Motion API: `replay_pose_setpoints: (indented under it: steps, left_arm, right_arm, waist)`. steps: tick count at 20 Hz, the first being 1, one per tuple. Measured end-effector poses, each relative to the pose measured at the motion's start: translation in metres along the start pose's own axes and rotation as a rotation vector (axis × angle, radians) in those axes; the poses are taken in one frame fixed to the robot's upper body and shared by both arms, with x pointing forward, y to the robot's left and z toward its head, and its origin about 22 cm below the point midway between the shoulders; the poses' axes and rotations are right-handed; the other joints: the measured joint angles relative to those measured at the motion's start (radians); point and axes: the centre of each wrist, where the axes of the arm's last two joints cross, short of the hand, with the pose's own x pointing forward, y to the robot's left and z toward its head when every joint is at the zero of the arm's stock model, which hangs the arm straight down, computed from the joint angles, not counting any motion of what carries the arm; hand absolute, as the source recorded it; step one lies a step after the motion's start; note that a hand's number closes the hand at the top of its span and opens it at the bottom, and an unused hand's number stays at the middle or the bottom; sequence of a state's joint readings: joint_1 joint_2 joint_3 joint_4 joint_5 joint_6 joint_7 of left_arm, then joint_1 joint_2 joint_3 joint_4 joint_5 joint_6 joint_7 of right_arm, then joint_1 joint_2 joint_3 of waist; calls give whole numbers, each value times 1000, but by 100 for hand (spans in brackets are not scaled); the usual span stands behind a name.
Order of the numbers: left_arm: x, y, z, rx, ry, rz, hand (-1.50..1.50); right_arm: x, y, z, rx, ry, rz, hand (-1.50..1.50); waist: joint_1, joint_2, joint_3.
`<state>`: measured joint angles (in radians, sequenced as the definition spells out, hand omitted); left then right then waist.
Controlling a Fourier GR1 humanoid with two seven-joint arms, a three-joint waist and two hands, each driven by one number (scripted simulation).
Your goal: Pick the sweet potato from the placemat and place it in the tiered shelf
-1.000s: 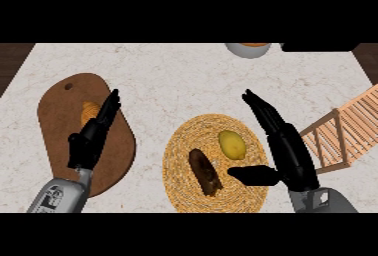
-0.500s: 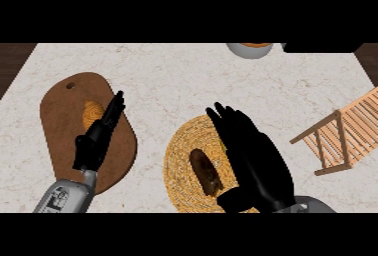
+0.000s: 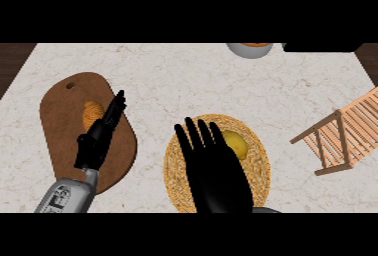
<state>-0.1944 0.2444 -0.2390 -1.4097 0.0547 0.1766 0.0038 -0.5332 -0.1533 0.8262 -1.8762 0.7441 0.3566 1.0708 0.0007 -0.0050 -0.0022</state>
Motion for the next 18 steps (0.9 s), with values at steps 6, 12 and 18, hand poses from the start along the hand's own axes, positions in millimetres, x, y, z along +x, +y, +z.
replay_pose_setpoints:
  steps: [6,12,18]
  left_arm:
    - [0,8,2,3,0,3,0]
    - [3,9,0,5,-5,0,0]
    - [4,0,-3,4,0,-3,0]
  right_arm:
    - [19,7,4,-6,-2,20,-150]
    - [31,22,6,-22,14,62,-150]
    - [31,24,7,-28,27,62,-150]
  waist:
    - [-1,1,1]
    - [0,2,1]
    - [0,3,2]
